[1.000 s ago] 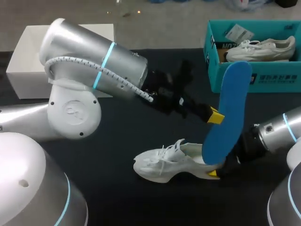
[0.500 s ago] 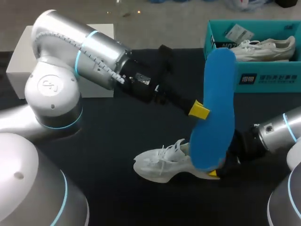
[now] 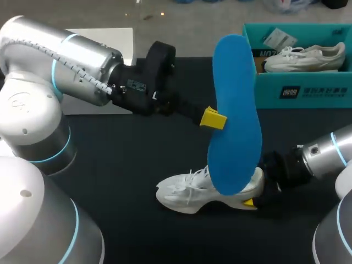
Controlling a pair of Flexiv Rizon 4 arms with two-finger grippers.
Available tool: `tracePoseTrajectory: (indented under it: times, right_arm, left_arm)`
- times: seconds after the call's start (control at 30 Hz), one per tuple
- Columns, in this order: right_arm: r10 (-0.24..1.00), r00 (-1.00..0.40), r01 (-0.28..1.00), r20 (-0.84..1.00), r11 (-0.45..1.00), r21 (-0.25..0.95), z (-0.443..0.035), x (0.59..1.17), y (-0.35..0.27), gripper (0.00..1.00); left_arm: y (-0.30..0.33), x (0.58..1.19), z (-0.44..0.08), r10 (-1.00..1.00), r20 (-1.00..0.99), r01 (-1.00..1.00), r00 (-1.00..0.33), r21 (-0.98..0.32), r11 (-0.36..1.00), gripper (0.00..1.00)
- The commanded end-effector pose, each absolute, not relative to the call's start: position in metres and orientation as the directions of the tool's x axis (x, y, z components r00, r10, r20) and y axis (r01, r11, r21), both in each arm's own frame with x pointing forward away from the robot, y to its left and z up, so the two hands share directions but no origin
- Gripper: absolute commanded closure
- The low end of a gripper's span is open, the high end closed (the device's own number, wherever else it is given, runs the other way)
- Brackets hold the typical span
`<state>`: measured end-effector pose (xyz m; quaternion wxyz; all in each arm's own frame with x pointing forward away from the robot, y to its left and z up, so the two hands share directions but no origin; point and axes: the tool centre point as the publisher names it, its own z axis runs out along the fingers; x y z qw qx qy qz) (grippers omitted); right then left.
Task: Take the shoe out of the shoebox, open the shoe tongue, remove and reinsert the insole, then place the shoe into the shoebox
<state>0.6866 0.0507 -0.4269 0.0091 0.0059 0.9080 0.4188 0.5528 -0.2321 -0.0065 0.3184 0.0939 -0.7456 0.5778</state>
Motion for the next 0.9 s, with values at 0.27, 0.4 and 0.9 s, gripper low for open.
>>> tracePoseTrajectory:
  times: [0.27, 0.4, 0.9]
  right_arm:
    - [0.020, -1.000, 0.003, -0.013, 0.653, 0.758, -0.428, 0.686, 0.052, 1.00]
    - [0.020, -1.000, 0.003, -0.013, 0.653, 0.758, -0.428, 0.686, 0.052, 1.00]
    - [0.020, -1.000, 0.003, -0.013, 0.653, 0.758, -0.428, 0.686, 0.052, 1.00]
  left_arm:
    - [-0.222, 0.543, 0.013, 0.212, 0.582, -0.510, -0.785, -0.801, 0.313, 1.00]
    - [-0.221, 0.546, 0.012, 0.211, 0.583, -0.512, -0.784, -0.801, 0.311, 1.00]
    - [-0.221, 0.546, 0.012, 0.211, 0.583, -0.512, -0.784, -0.801, 0.311, 1.00]
